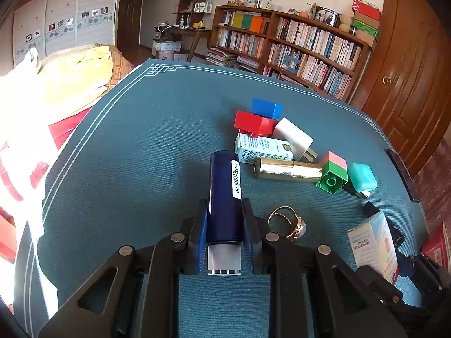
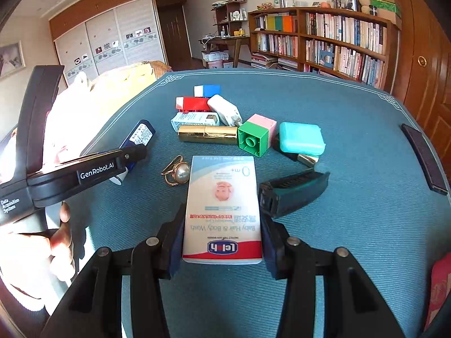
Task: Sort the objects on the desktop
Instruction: 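Lift the white box toward the tin with the right tool while the left tool holds the navy tube, then drop the white box and navy tube into the red tin by opening both tools, then move both tools back over the table toward the ring and black comb, then grasp the pearl ring with the left tool while the right tool grasps the black comb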
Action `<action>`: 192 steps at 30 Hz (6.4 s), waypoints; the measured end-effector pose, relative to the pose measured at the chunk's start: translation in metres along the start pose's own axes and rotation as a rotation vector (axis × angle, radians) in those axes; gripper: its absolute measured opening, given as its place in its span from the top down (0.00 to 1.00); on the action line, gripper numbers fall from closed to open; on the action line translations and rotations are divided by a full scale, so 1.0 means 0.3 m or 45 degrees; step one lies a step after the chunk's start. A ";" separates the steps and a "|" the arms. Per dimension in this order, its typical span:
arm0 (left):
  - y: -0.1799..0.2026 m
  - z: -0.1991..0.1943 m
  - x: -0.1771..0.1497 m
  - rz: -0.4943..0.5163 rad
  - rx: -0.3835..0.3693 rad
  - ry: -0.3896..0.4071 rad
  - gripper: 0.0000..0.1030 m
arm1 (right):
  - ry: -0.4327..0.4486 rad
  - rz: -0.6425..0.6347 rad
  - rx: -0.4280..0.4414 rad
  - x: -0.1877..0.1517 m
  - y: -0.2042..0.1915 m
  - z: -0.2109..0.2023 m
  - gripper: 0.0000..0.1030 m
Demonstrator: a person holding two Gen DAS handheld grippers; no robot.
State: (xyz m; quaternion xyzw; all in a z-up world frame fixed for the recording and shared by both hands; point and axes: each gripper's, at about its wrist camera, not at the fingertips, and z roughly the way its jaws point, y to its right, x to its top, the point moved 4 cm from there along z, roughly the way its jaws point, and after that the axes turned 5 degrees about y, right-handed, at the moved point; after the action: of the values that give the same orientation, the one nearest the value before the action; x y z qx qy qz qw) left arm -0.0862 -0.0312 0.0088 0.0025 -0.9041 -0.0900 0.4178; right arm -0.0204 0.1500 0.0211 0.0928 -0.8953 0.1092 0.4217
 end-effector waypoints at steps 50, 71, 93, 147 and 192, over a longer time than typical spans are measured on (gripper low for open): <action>1.097 -0.294 -0.219 0.586 -0.544 -0.023 0.77 | 0.239 0.355 -0.541 -0.248 0.762 -0.769 0.51; 1.384 -0.334 -0.332 0.658 -0.773 -0.114 0.41 | 0.214 0.487 -0.636 -0.340 0.909 -0.821 0.36; 1.082 -0.259 -0.215 0.467 -0.525 -0.036 0.34 | 0.243 0.485 -0.567 -0.293 0.821 -0.786 0.15; 0.158 0.087 -0.073 0.128 0.025 -0.095 0.37 | 0.097 0.197 -0.178 -0.094 0.337 -0.290 0.00; 0.205 -0.015 -0.103 0.147 -0.092 -0.025 0.61 | -0.095 -0.021 -0.232 -0.043 0.223 0.117 0.67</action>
State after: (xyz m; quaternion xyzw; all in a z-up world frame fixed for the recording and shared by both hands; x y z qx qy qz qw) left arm -0.0582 0.0310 -0.0014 -0.0657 -0.9030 -0.0982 0.4131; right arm -0.0555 0.2053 -0.0185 0.0655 -0.9158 0.0204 0.3957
